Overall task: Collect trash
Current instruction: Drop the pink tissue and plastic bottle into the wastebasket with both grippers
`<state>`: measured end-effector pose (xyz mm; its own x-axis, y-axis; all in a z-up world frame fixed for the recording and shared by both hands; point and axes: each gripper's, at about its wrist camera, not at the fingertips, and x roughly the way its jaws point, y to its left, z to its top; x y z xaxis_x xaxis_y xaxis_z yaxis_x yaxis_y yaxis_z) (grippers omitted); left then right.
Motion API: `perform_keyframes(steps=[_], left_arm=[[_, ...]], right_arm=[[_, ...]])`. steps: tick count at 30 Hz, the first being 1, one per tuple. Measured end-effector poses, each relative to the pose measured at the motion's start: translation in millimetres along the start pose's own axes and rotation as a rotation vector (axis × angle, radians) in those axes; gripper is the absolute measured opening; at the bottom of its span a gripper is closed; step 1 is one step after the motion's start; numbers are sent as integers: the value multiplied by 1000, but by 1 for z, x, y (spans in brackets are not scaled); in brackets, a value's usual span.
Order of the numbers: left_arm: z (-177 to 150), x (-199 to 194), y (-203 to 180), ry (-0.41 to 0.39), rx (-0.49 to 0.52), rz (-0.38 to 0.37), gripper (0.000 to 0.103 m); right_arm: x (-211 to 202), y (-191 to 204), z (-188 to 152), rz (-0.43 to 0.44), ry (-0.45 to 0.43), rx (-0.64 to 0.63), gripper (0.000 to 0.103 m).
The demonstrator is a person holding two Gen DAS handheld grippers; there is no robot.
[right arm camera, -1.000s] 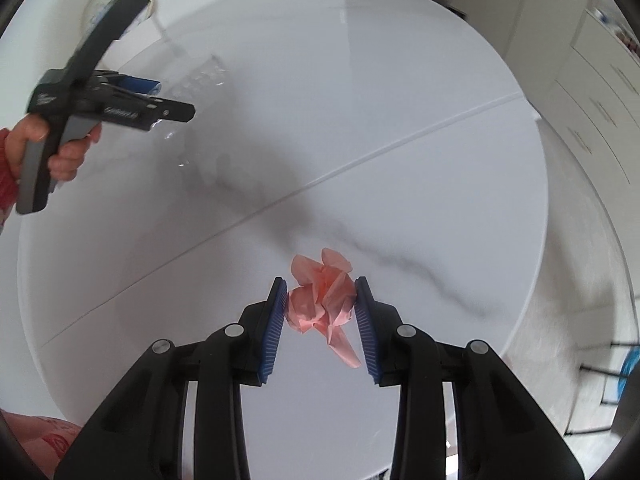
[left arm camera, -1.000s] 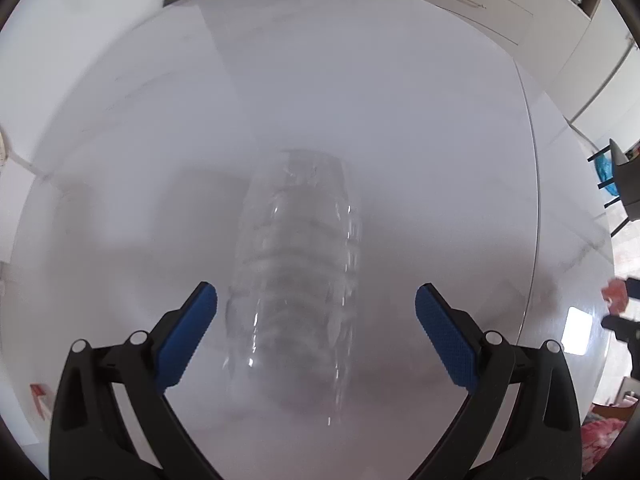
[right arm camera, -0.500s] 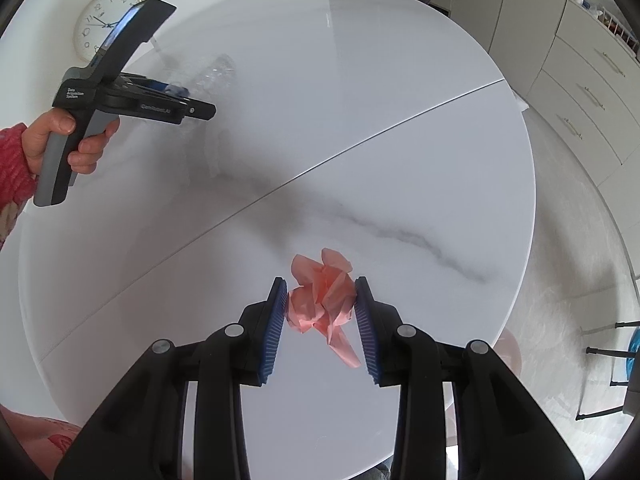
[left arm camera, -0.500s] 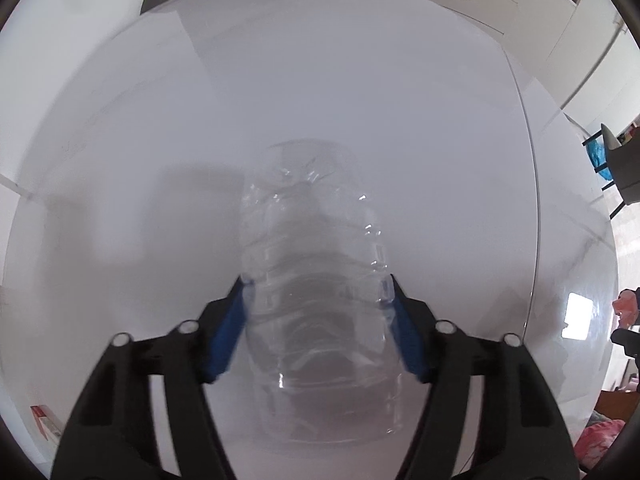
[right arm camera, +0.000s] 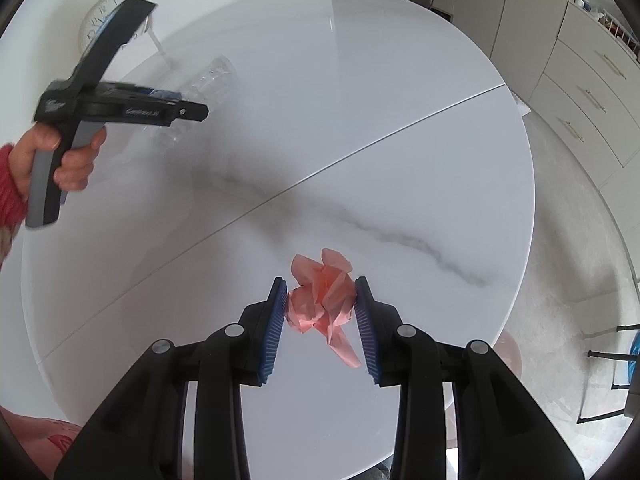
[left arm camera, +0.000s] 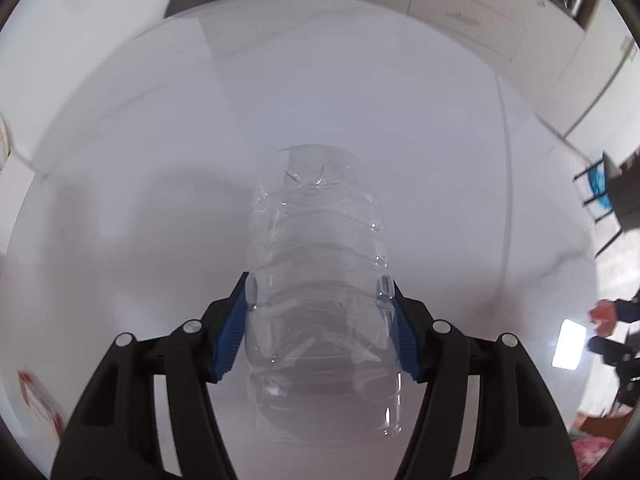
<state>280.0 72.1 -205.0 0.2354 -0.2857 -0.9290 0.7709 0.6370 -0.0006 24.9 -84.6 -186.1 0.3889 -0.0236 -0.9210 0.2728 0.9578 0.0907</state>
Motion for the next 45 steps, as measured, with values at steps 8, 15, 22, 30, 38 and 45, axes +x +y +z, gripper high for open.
perform_keyframes(steps=[8,15,22,30,38,45], left_arm=[[-32,-59,-70,-67,-96,-57,61],[-58,-84,-161,-55,-154,-121,61],[-68,-84,-266,-12,-125,-179,61],[-67,-67,-354,43,-39,-200,61],[-51,-52,-383,90,-11,-176,61],[-54,-51,-393,110,-5,-155,61]], right_arm=[[-26,-33,-15,21,-37,14,35],[-48,-98,-48,8,-35,38,35],[-70,-174,-97,-46,-32,72,35],[-62,-239,-143,-64,12,108,35],[-20,-253,-158,-27,82,105,35],[12,-249,-168,2,134,77,38]])
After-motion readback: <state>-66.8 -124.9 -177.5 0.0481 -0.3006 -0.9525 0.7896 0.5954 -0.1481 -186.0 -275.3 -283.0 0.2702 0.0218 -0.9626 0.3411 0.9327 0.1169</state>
